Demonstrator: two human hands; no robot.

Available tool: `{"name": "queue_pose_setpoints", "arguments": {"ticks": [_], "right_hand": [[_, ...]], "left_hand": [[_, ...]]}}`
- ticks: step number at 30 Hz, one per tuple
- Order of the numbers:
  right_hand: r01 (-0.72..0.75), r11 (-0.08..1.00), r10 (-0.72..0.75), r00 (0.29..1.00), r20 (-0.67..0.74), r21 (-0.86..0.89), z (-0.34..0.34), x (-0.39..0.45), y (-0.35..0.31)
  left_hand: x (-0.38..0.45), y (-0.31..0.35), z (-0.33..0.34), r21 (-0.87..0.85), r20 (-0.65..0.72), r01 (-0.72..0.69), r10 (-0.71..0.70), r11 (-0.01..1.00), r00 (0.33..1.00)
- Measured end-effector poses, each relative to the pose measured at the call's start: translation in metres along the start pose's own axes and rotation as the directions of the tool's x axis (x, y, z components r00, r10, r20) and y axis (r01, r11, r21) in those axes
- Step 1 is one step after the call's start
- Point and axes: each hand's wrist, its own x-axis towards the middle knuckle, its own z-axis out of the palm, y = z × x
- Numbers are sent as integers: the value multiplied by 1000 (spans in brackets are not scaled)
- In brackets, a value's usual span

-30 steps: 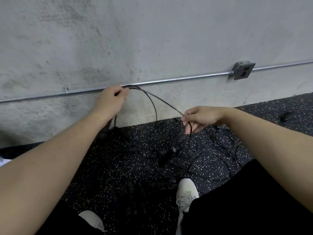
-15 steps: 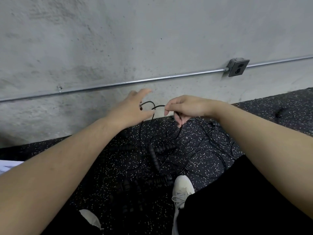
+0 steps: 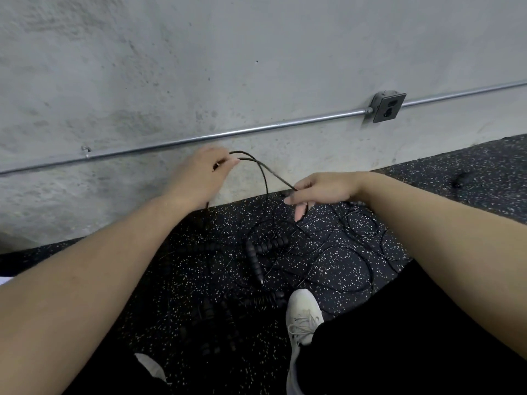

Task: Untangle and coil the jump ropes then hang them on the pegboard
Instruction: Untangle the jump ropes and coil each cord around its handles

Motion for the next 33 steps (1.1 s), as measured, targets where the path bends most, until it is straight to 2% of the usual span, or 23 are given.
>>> {"name": "queue_pose_setpoints", "arguments": {"ticks": [3,6,9,12,18,20,22,26,28,31,33], "right_hand": [[-37,994,33,999,37,101,3,2,15],[-2,982,7,1000,-29,187,-1,-2,19],[45,985,-22,991,-134,167,-5,-6,17],[93,983,-64,981,-185,156,-5,-8,10],[128,981,-99,976,-192,146,-2,-6,-5],[116,983,-90,979,-181,143,1,-7,-7],[123,981,-97,981,-166,151,3,-10,-3],[95,969,-75,993,-94,230,5,-20,9],[2,992,-2,1000,1,128,7,-24,18],[-127,992,127,984,129,-5,17,-29,37],[-183,983,182,977,111,5,20,-30,50]], "left_hand": [[1,-25,-3,50,-29,115,-114,992,993],[-3,-54,3,197,73,249,-268,948,961],[-6,-67,17,251,198,287,-339,924,920],[-7,-54,26,242,274,206,-270,948,923],[-9,18,37,73,355,-73,42,995,934],[-10,31,42,87,357,-181,139,980,924],[-9,35,44,48,341,-202,174,978,924],[0,36,37,-112,244,-107,131,988,961],[6,34,32,-144,147,-57,78,988,986],[15,24,26,-261,21,144,-143,955,989],[19,10,24,-291,58,302,-299,908,953]]}}
